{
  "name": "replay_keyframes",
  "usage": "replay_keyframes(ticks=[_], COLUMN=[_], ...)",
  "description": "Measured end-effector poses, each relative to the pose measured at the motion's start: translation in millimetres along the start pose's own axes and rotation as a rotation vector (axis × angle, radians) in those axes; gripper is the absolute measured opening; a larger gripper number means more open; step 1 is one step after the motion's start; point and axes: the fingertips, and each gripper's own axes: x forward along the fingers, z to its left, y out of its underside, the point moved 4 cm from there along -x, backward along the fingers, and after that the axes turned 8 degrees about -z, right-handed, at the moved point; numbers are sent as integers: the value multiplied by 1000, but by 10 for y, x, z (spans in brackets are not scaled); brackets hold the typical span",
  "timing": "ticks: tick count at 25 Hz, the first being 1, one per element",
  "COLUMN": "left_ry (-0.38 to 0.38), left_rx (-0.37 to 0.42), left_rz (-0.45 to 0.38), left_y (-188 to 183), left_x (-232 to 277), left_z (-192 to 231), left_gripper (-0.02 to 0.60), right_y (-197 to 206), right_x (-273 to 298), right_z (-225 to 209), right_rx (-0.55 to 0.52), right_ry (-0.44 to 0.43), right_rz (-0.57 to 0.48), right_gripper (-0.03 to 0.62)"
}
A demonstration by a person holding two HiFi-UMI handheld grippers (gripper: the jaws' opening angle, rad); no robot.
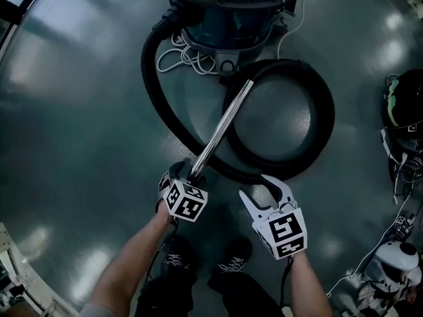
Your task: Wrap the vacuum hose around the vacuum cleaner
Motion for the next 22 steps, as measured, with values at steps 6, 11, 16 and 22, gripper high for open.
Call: replay_keyframes(ticks=[6,11,16,22], left_ry=[19,99,160,160], left_rx=[-51,-60,-11,6], left_rz=[-27,-86,-166,-257], left_y=[-238,-794,-1381,-1918], left_x=[-457,-1221,-2082,-3137], left_z=[-32,-167,-319,-428], left_gripper=[305,303,209,5], right_y=[-121,-542,-1016,-1642], right_x=[-374,-863,-1396,-2019], right_z=[62,160,328,678], right_rx=[72,84,134,152], right_ry=[5,72,126,132], right_rz=[-10,-12,-40,-89], right_gripper=[221,83,4,3])
